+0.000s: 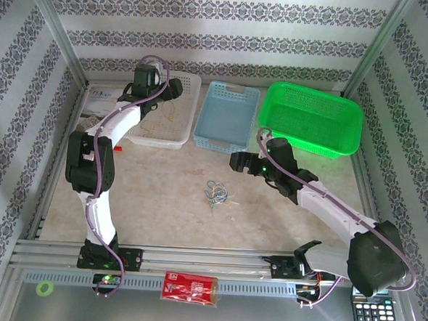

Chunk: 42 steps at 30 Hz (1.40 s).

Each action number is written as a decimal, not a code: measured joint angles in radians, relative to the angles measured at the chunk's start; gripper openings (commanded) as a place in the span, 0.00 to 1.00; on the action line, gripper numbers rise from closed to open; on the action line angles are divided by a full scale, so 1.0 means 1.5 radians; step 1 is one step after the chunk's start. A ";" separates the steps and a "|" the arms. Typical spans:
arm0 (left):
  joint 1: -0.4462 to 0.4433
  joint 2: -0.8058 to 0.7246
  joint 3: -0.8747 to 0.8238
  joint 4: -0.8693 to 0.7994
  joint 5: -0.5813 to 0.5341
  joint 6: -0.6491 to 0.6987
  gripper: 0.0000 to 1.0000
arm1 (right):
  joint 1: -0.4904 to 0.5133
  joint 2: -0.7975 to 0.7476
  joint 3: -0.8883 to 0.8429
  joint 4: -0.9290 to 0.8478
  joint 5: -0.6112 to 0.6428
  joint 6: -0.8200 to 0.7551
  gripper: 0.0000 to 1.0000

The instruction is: Untangle the cables

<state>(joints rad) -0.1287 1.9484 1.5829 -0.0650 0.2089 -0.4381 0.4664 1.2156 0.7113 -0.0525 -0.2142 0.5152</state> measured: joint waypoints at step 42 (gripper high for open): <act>-0.167 -0.537 -0.659 0.085 0.080 -0.233 1.00 | 0.150 0.154 0.043 -0.085 -0.014 -0.050 0.53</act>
<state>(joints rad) -0.3786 1.1435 0.5938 0.0620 0.3283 -0.7872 0.6918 1.4460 0.7757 -0.1802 -0.2359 0.4400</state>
